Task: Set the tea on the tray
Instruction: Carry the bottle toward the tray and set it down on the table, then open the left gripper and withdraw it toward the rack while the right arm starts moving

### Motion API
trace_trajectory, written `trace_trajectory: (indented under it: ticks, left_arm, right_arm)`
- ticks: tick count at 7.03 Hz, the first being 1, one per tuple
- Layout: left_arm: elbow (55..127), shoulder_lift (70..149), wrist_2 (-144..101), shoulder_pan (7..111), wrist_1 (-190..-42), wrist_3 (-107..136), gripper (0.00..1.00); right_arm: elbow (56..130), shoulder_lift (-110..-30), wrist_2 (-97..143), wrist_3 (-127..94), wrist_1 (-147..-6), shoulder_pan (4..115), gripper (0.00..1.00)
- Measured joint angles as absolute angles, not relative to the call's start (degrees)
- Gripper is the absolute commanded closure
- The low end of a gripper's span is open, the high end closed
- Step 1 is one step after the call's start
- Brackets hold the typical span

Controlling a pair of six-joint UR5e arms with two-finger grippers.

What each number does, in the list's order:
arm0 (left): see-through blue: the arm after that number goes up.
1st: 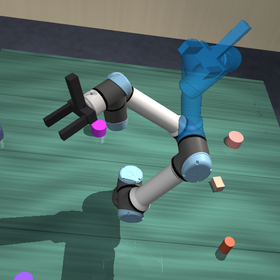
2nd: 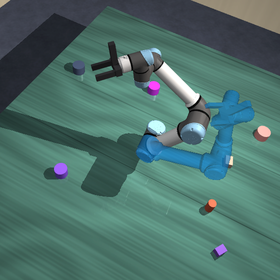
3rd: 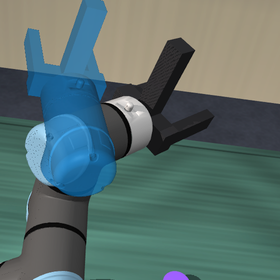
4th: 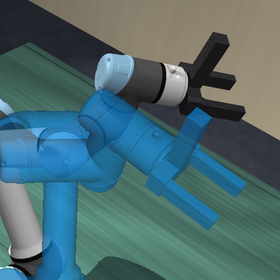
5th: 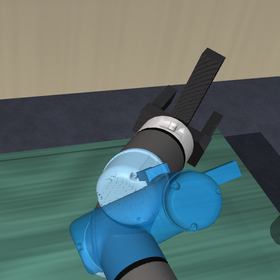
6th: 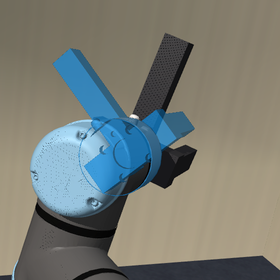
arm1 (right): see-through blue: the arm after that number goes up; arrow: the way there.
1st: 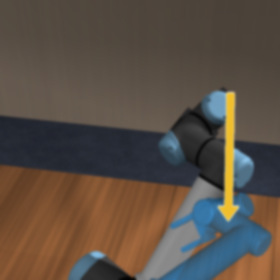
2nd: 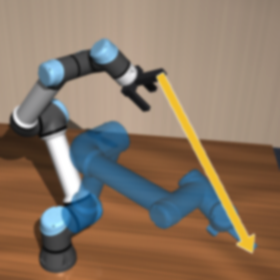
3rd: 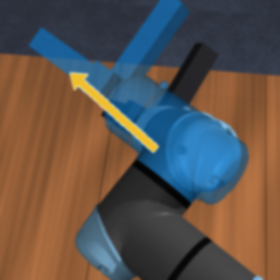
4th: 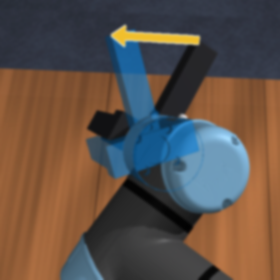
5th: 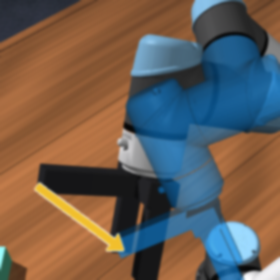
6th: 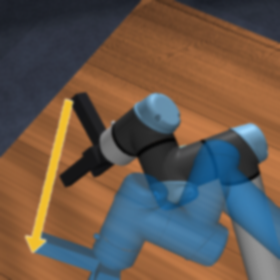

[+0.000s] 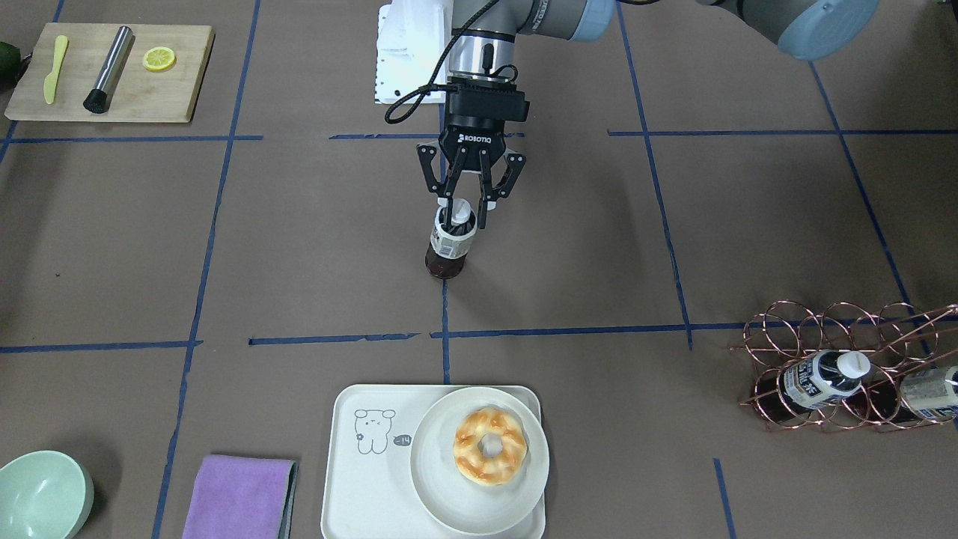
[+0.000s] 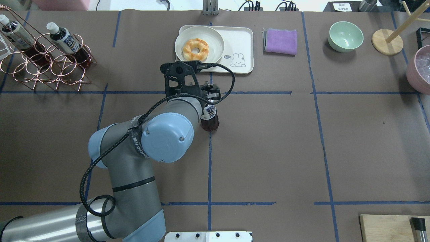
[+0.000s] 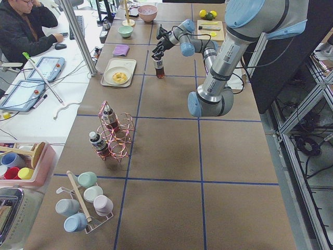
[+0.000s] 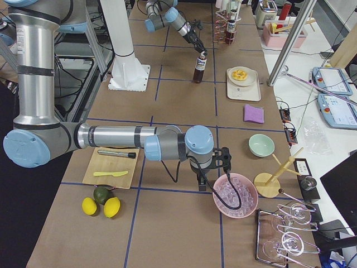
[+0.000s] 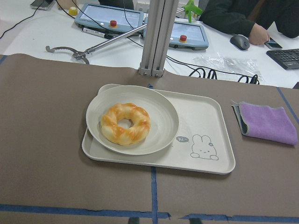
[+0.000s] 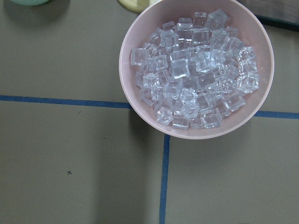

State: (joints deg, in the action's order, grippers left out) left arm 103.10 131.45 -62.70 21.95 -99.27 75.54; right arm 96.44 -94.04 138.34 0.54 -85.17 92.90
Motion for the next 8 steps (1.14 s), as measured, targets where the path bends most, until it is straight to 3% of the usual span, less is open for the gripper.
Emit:
trace_trajectory:
  ticks: [5,8]
  left_arm:
    - [104.84,131.27,-63.01,21.91,-99.17,75.44,0.0]
    - [109.9,129.59,-65.01,23.11,-98.57,72.11,0.0]
  right_arm:
    - [96.59,-94.04,138.34,0.51,-85.17,92.9,0.0]
    - [97.08,-93.71,138.36,0.2,-85.15,92.87,0.0]
